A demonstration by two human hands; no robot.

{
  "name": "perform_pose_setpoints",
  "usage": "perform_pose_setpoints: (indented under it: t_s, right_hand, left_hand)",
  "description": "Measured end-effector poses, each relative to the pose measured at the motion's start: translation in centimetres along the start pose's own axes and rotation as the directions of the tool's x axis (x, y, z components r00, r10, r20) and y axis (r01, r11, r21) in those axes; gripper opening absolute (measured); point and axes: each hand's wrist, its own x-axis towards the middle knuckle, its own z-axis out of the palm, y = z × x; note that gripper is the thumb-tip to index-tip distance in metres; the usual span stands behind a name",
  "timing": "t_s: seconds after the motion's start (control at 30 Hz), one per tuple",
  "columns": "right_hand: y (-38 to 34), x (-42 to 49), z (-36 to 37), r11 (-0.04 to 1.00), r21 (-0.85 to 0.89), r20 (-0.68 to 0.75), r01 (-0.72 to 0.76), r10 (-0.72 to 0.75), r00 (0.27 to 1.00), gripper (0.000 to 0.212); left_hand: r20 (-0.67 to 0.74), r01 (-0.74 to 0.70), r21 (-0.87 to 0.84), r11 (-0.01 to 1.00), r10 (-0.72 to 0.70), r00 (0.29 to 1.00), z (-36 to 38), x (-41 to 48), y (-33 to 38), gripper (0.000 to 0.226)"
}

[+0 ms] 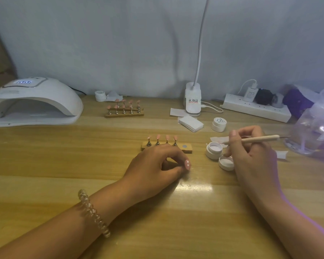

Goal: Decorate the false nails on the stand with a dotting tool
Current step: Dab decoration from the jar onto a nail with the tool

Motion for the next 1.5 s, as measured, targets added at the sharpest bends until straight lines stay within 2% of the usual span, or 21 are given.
perform_pose_setpoints:
  t_s: [0.37, 0.8, 0.97, 1.03, 1.1, 1.17, 1.23, 1.5]
  right_hand:
    - [0.1, 0.1, 0.1, 0.997, -0.069, 0.069, -0.03, 0.034, 0.997, 0.028]
    - [-0.6, -0.3, 0.0, 0.998, -0.024, -0.021, 0.062, -0.062, 0.998, 0.023]
    - [-2.1, -0.8, -0.7, 0.973, 0.174, -0.119, 0.153, -0.134, 0.984, 0.021]
    - [-2.9, -1.6, -0.7, 0.947, 0.312, -0.061, 0.081, -0.066, 0.996, 0.023]
    - [-3.5, -2.7, -0.2, 0.897, 0.437, 0.082, -0.067, 0.034, 0.996, 0.023]
    - [-3.7, -3.5, 0.5, 0.857, 0.462, 0.239, -0.227, 0.126, 0.963, 0.024]
    - [-3.7, -3.8, 0.9, 0.846, 0.428, 0.323, -0.318, 0.185, 0.928, 0.027]
    - [-3.5, -3.8, 1.2, 0.893, 0.336, 0.352, -0.298, 0.174, 0.92, 0.028]
  left_hand:
    - [-0.008, 0.0, 0.001, 1.0, 0.0, 1.0, 0.1, 0.0, 0.0, 0.006]
    - [0.001, 0.008, 0.004, 1.0, -0.008, 1.0, 0.0, 0.1, 0.0, 0.006]
    - [-0.003, 0.009, 0.007, 1.0, -0.009, 1.0, 0.0, 0.1, 0.0, 0.008]
    - [-0.008, 0.009, 0.005, 1.0, -0.009, 1.0, 0.0, 0.1, 0.0, 0.007]
    - [-0.009, 0.01, 0.008, 1.0, -0.01, 1.0, 0.0, 0.1, 0.1, 0.006]
    - [-0.008, 0.011, 0.01, 1.0, -0.011, 1.0, 0.0, 0.0, 0.1, 0.004]
    - [-0.006, 0.013, 0.008, 1.0, -0.013, 1.0, 0.1, 0.1, 0.2, 0.003]
    - [-0.003, 0.02, 0.031, 0.999, -0.02, 1.0, 0.0, 0.1, 0.3, 0.007]
